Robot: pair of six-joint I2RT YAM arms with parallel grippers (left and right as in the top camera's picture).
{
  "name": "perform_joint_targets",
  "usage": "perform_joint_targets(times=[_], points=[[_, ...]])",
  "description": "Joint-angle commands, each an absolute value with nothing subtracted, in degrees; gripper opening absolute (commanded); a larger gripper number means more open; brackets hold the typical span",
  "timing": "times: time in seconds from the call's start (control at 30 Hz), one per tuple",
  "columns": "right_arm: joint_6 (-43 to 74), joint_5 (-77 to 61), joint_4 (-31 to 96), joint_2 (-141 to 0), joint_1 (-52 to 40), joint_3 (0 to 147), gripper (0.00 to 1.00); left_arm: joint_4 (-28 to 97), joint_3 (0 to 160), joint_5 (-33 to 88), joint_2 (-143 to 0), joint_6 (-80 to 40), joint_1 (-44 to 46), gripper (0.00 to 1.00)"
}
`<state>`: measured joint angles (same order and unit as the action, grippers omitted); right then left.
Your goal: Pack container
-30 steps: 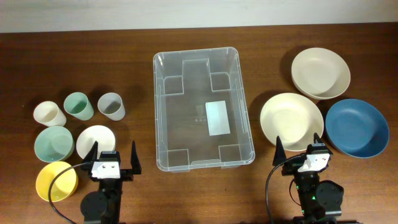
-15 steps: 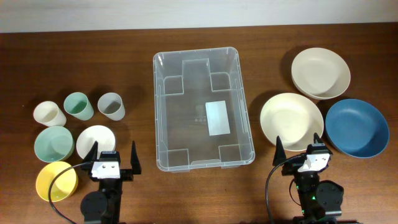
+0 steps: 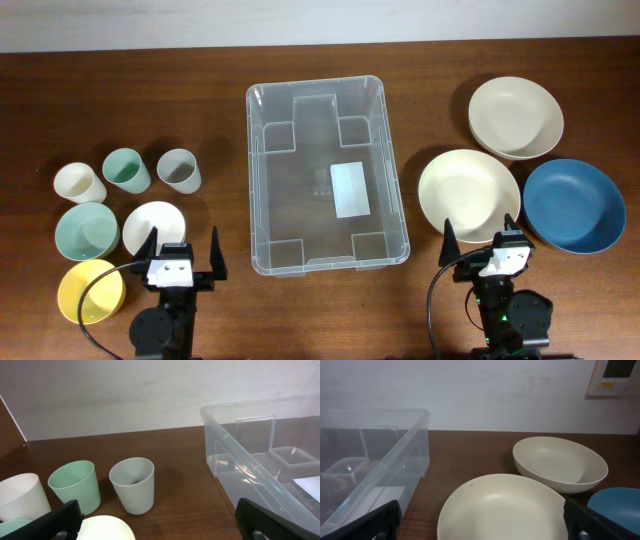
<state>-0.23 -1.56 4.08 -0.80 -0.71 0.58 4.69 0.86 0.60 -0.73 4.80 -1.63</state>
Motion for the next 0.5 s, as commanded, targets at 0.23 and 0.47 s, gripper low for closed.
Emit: perform_joint_targets(times=[0.23, 0.47], points=[[0.10, -2.42, 4.34, -0.64, -0.32, 0.32, 0.99, 4.05, 0.54, -1.30, -0.30, 6.33, -2.02, 1.00], [7.60, -1.08, 4.29, -1.58, -0.30, 0.34, 0.99, 2.81, 0.56, 0.40, -0.30, 3.20, -2.02, 1.00]])
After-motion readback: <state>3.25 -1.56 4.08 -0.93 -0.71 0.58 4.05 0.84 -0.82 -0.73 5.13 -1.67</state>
